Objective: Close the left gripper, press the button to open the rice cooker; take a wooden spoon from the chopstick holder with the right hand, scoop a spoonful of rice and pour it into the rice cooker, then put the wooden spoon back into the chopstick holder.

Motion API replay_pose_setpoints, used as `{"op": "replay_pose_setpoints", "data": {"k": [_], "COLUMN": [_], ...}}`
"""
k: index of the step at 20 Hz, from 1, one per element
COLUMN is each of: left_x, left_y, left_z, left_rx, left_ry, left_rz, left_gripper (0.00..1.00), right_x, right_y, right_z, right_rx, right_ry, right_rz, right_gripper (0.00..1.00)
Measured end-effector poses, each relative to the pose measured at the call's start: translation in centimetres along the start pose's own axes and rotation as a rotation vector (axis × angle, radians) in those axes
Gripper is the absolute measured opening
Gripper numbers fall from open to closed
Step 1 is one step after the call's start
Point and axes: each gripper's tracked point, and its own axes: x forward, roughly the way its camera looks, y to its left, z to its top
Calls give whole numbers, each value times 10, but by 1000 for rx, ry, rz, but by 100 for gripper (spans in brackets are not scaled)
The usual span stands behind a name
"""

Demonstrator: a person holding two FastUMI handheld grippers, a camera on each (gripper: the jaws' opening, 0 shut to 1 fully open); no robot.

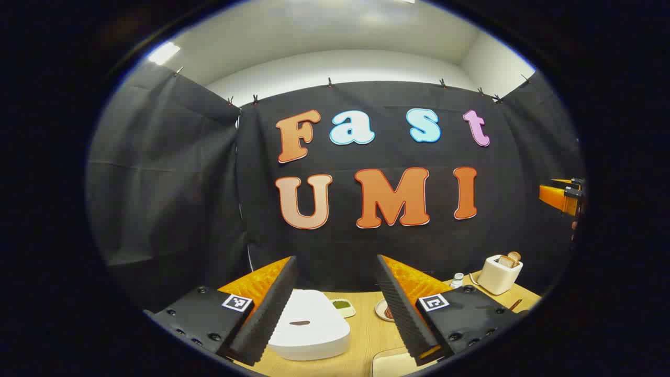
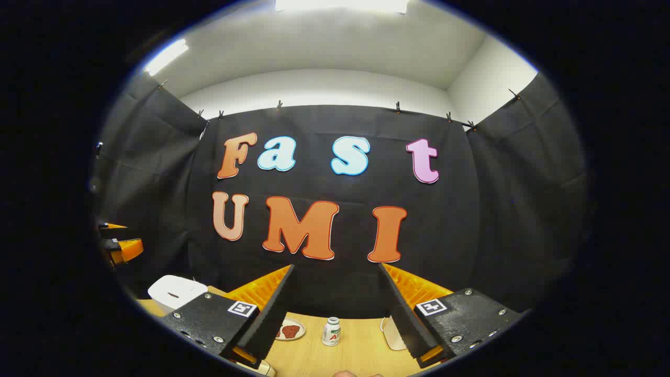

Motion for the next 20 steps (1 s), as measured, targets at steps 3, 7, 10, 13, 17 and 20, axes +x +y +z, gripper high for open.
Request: {"op": "replay_pose_setpoints", "data": {"k": [3,7,10,13,17,20], "left_x": [-4,-9,-11,-10,-14,-13], "left_y": [1,0,-1,-13,-20,-17], "left_z": [-2,-2,5,7,14,24], "left_rx": [3,3,2,-5,-10,-4], "left_ry": [22,38,29,23,8,-14], "left_rz": [30,42,57,54,43,51], "left_gripper": [99,99,99,99,99,99], "right_x": [-2,-11,-17,-21,-24,-26], "right_y": [-9,-25,-32,-34,-32,-36], "right_z": [-3,10,12,14,8,6], "right_rx": [-8,-3,-22,-30,-24,-42], "right_ry": [17,-16,-29,-41,-28,-22], "right_rz": [5,-22,-34,-37,-30,-33], "right_gripper": [95,95,95,97,95,97]}}
